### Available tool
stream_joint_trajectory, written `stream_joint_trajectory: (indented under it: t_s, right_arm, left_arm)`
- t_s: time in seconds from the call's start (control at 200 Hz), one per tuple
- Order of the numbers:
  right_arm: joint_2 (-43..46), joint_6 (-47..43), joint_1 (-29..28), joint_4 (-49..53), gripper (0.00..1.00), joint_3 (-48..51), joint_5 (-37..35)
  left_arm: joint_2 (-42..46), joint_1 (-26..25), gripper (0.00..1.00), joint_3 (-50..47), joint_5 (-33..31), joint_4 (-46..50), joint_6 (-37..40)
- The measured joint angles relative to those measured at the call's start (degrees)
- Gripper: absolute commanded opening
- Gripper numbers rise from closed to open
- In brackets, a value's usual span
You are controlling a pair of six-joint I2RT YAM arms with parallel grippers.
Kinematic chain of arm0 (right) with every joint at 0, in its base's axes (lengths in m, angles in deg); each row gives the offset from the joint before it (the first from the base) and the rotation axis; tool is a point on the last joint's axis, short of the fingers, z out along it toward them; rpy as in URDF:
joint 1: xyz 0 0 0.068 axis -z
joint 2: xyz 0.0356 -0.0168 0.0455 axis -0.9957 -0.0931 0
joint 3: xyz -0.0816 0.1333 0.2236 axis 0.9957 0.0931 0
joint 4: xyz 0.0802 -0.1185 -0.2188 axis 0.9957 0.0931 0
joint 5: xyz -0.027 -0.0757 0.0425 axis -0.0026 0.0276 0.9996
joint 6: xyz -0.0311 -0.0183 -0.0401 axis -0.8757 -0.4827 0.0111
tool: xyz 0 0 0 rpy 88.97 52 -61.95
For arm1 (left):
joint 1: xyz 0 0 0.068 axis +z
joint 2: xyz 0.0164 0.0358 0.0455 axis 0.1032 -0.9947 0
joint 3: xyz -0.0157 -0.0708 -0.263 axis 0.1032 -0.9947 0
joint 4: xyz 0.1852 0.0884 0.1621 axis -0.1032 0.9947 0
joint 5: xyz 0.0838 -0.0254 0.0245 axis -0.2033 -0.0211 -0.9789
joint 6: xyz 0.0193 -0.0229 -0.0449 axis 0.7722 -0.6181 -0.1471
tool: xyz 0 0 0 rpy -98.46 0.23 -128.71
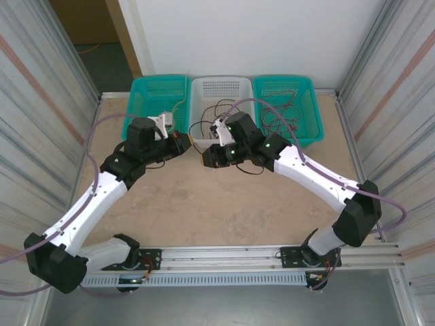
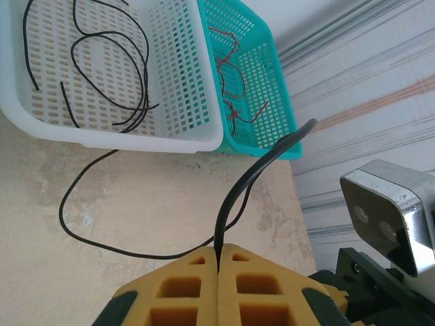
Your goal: Untangle the cables
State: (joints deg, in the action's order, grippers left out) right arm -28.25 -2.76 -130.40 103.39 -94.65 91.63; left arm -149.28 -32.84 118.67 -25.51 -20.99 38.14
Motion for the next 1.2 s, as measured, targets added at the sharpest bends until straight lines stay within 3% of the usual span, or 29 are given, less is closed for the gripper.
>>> stream_joint_trajectory:
  t_s: [0.05, 0.125, 0.21, 0.351, 0.486, 0.616, 0.691, 0.947, 1.197]
  right_arm:
    - [0.0, 0.0, 0.0, 0.5, 0.31, -0.5, 0.0]
    - [0.0, -0.6, 0.0, 1.0, 0.32, -1.1, 0.0]
    - [0.0, -1.1, 0.0, 1.1, 0.24, -1.2, -0.1]
    - [0.0, -1.6, 0.0, 1.7, 0.0, -1.2, -0.7]
    - [0.0, -1.7, 0.0, 2.1, 0.0, -1.2, -1.4]
    - [0.0, -2.9, 0.0, 2.6, 0.0, -1.2, -1.9]
    - [0.0, -4.2, 0.0, 4.0, 0.0, -1.3, -2.5]
    - [1.4, -9.0, 0.0, 8.9, 0.0, -1.4, -2.4]
    - [2.0, -12.0, 0.0, 11.3, 0.0, -1.4, 0.1]
  left_arm:
    - [0.0, 0.0, 0.0, 0.0, 0.0, 0.0, 0.0]
    - [0.0, 0.1, 0.0, 0.0, 0.0, 0.0, 0.0]
    - [0.0, 0.3, 0.0, 0.0, 0.1, 0.0, 0.0]
    - [0.0, 0.3, 0.0, 0.0, 0.2, 0.0, 0.0]
    - [0.0, 0.3, 0.0, 0.0, 0.2, 0.0, 0.0]
    - [0.0, 0.8, 0.5, 0.0, 0.7, 0.0, 0.4]
    - [0.0, 2.2, 0.62, 0.0, 1.8, 0.0, 0.6]
    - [-2.3, 6.7, 0.68, 0.9, 10.4, 1.0, 3.8]
    - [-10.3, 6.7, 0.53, 2.9, 19.5, 3.5, 7.1]
